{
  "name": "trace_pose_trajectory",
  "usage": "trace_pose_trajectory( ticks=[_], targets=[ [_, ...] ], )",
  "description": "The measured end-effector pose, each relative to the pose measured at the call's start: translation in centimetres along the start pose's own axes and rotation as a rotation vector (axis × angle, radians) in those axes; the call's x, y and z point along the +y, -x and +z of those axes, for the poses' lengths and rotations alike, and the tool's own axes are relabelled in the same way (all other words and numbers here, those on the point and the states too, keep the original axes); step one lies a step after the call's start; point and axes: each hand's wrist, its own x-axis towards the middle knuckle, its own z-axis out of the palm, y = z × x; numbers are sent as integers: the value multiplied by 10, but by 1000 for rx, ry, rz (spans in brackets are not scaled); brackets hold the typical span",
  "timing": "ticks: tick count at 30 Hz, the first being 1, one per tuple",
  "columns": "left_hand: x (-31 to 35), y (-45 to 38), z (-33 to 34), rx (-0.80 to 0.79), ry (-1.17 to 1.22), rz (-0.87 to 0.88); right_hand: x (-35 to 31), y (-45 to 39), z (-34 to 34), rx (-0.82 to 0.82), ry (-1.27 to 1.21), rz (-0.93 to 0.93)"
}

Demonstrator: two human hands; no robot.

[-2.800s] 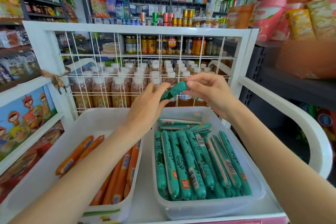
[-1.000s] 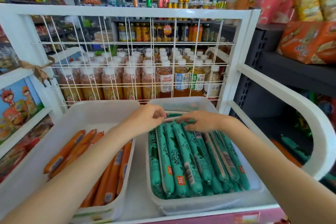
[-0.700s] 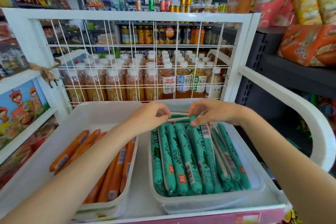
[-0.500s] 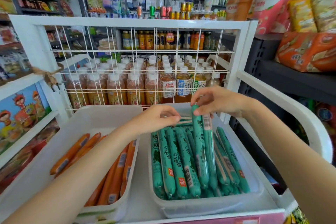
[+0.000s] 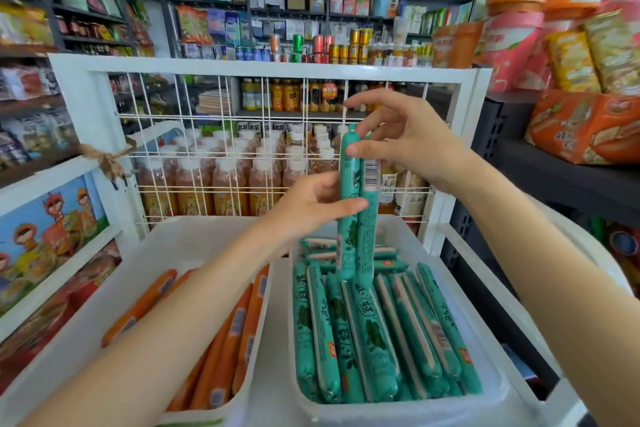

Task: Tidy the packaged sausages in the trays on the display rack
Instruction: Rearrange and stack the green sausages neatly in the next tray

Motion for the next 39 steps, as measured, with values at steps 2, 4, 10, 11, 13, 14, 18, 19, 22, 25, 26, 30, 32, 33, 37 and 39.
trace_pose_trajectory(
  ticks=[2, 4, 10, 11, 13, 14, 18, 19, 22, 25, 26, 30, 32, 33, 37, 39],
  targets=[
    [-2, 1, -4, 32, -3, 4, 4, -2, 8, 46, 33, -10],
    [-3, 1, -8, 57, -38, 24, 5, -2, 13, 96, 36, -38],
    [0, 3, -20, 57, -266, 105, 5, 2, 4, 18, -161, 26],
    [0, 2, -24, 55, -325, 104, 8, 2, -1, -3, -251, 78],
    [0, 1, -30, 66, -413, 87, 12, 3, -7, -46, -353, 160],
    [1, 1, -32, 71, -433, 75, 13, 4, -8, -68, -354, 186],
    [0, 1, -32, 75, -504, 70, 12, 3, -5, -102, -368, 279],
    [-1, 1, -32, 78, -518, 70, 12, 2, -3, -109, -367, 295],
    [-4, 0, -33, 79, -551, 70, 12, 1, 0, -141, -378, 326],
    [-6, 1, -36, 77, -563, 77, 11, 0, 0, -178, -407, 331],
    [-7, 1, -37, 79, -562, 76, 11, 0, -1, -188, -419, 334],
    [-9, 0, -39, 76, -543, 80, 11, -1, -1, -167, -456, 346],
    [-8, 0, -38, 78, -535, 85, 11, -2, -1, -157, -460, 342],
    [-8, -1, -38, 80, -537, 86, 11, -2, -1, -156, -459, 337],
    [-8, -1, -37, 103, -548, 95, 12, -2, 1, -137, -448, 317],
    [-8, -2, -37, 132, -593, 106, 10, -2, 2, -120, -422, 311]
  ],
)
